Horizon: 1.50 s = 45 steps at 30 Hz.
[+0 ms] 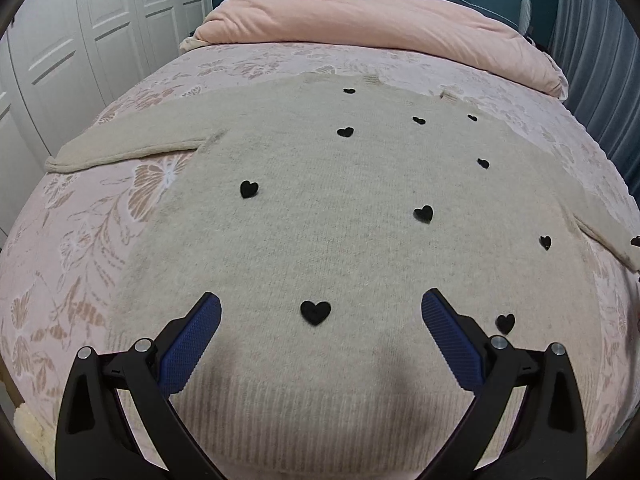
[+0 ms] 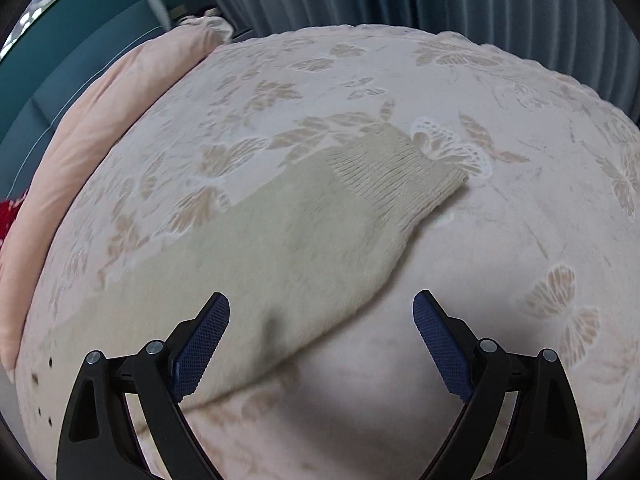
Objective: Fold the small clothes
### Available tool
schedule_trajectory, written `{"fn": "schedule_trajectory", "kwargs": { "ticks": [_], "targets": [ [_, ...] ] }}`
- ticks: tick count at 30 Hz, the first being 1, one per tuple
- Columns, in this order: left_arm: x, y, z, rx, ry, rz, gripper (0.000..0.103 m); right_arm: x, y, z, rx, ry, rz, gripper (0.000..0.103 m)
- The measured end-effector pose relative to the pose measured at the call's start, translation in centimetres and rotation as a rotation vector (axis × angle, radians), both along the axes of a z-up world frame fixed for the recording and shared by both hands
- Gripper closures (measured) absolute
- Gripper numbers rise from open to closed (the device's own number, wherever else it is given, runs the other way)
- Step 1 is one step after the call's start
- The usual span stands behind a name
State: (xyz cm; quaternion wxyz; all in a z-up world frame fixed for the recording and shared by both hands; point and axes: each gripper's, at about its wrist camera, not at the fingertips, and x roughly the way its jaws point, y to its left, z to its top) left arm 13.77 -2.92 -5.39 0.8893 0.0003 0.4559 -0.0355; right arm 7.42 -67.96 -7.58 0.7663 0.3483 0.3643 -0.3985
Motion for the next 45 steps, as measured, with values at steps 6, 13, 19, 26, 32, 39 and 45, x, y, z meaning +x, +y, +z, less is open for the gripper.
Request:
{"fn": "schedule_trajectory", "kwargs": {
  "ticks": [6, 13, 19, 26, 32, 39, 45],
  "targets": [
    [1.0, -0.7, -1.1, -0.036, 0.015, -0.011, 0.005, 2.1, -2.1, -0.5, 0.088, -0.104, 0.003, 0.089],
    [2.5, 0.3, 0.3, -0.138, -0.022, 0.000, 0.005, 9.8, 11.7, 10.9, 0.010, -0.479, 0.492, 0.088],
    [4.7, 3.9, 2.9, -0.361, -0.063, 0.085, 0.005, 18.1, 33.8, 13.9, 0.141, -0.564, 1.070, 0.075],
    [11.6, 7.1, 1.1, -0.555, 0.064, 0.153, 0.005, 15.7, 38.4, 6.2, 0.161, -0.397, 1.037, 0.062],
    [19.0, 5.6, -2.7, -0.640, 0.164, 0.190, 0.005, 9.9, 29.0, 1.0, 0.221, -0.279, 0.780, 0.059],
    [23.7, 3.0, -4.0, -0.573, 0.174, 0.220, 0.026, 12.2, 25.2, -1.5, 0.305, -0.285, 0.639, 0.057],
    [25.3, 1.9, -0.2, -0.587, 0.032, 0.075, 0.094, 12.0, 24.4, 1.6, 0.268, -0.504, 0.581, 0.095]
  ]
}}
